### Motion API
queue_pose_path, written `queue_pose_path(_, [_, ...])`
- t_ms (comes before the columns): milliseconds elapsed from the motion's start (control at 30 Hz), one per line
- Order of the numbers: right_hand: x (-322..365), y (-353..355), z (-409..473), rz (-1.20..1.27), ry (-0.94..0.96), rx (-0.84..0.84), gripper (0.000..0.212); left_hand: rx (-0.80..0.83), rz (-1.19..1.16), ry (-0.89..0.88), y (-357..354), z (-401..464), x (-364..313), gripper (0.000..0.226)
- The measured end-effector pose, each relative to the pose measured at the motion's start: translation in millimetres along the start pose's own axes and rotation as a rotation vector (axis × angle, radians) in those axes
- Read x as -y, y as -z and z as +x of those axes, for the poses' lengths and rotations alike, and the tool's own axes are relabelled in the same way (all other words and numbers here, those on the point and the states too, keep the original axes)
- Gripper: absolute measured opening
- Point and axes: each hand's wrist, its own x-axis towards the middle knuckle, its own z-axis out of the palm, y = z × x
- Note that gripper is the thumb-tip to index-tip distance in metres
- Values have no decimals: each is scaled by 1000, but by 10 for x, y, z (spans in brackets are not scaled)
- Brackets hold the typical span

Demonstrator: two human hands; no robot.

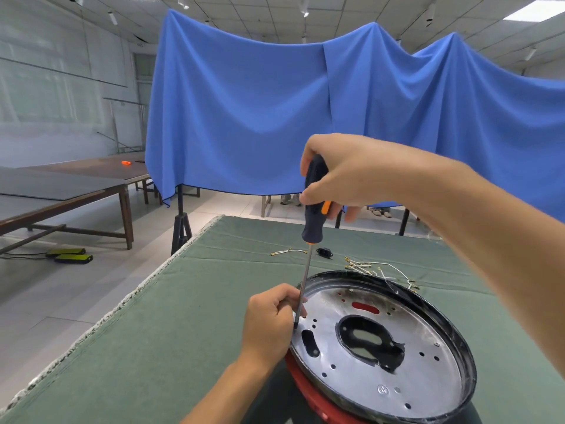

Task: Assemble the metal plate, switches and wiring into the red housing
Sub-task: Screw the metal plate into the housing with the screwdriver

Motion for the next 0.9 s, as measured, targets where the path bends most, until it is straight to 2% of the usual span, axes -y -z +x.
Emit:
queue_pose_path(67, [-44,5,-27,5,-12,-32,16,4,12,-4,0,3,-3,37])
queue_pose_path(167, [-99,11,-38,-98,-70,-105,25,10,12,3,-9,-13,-22,38])
queue_pose_path(367, [-146,-183,39,-258,-85,-427,33,14,14,-7,-2,-7,-20,36])
queue_pose_path(467, [-244,-215,54,-150,-86,-434,29,20,10,-6,2,-9,-26,37])
queue_pose_path(633, [-320,-388,114,-67,-39,-689,29,70,59,-22,14,33,-41,35])
queue_pose_path(767, [-319,-479,191,20,17,-765,28,177,160,-47,49,4,-75,16])
queue_pose_path(900, [-313,-432,238,119,62,-871,32,157,227,-109,51,51,-89,23])
